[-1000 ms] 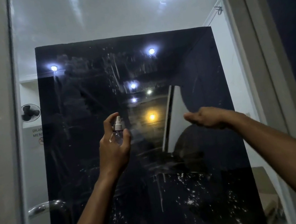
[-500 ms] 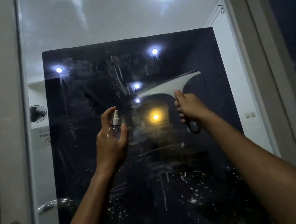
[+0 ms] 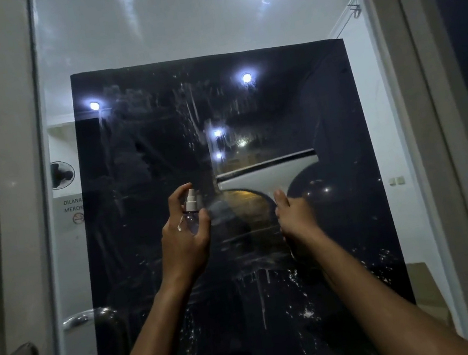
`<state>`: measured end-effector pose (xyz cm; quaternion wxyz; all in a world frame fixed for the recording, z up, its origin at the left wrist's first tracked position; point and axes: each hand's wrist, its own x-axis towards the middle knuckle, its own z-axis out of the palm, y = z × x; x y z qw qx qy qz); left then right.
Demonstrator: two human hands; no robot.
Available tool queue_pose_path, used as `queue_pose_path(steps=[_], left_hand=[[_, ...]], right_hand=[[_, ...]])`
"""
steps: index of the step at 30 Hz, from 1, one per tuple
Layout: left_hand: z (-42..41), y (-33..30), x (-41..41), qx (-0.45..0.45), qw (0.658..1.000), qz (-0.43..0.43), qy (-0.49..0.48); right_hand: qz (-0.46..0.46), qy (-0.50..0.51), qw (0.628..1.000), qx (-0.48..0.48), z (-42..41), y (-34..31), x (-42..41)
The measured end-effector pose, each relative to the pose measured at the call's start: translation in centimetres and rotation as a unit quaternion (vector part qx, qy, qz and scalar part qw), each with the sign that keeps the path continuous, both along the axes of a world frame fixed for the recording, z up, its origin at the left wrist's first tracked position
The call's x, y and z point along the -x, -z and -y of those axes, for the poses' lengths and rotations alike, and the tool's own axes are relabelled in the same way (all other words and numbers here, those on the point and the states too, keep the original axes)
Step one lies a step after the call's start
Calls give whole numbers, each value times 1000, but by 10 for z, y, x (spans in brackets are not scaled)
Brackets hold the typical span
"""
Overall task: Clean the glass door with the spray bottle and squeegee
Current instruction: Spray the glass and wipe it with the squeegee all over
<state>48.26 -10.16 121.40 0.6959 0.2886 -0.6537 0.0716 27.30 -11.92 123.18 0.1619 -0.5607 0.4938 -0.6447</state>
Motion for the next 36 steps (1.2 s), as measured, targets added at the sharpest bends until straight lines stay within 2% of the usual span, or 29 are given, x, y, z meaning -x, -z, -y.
queue_pose_path(steps=[5, 7, 10, 12, 14, 17, 19, 26, 30, 32, 36], left_hand=[[-4, 5, 3, 1, 1000, 6, -4], [-9, 6, 2, 1, 1000, 11, -2], [-12, 2, 0, 3, 1000, 7, 2], [-13, -2, 1, 3, 1000, 1, 4], [-13, -3, 3, 7, 1000, 3, 6], [-11, 0, 8, 3, 1000, 3, 11], [-8, 3, 14, -7, 1000, 0, 21], [-3, 10, 30, -12, 999, 14, 35], [-6, 16, 27, -15, 999, 23, 29], [-9, 18, 22, -21, 999, 26, 27], [-15, 18, 18, -25, 999, 25, 25]], right_hand=[[-12, -4, 999, -29, -13, 62, 10], [-27, -1, 1000, -5, -21, 75, 14], [-62, 18, 996, 57, -29, 57, 14], [-136, 16, 986, 95, -32, 28, 12], [-264, 16, 960, 95, -32, -2, 4], [-459, 41, 887, 26, -21, -36, -8], [-512, 61, 857, -18, -14, -48, -3], [-518, 119, 839, -113, -16, -45, 105], [-460, 162, 857, -168, -26, -26, 182], [-441, 201, 852, -196, -35, -21, 205], [-472, 226, 834, -176, -54, -31, 216]])
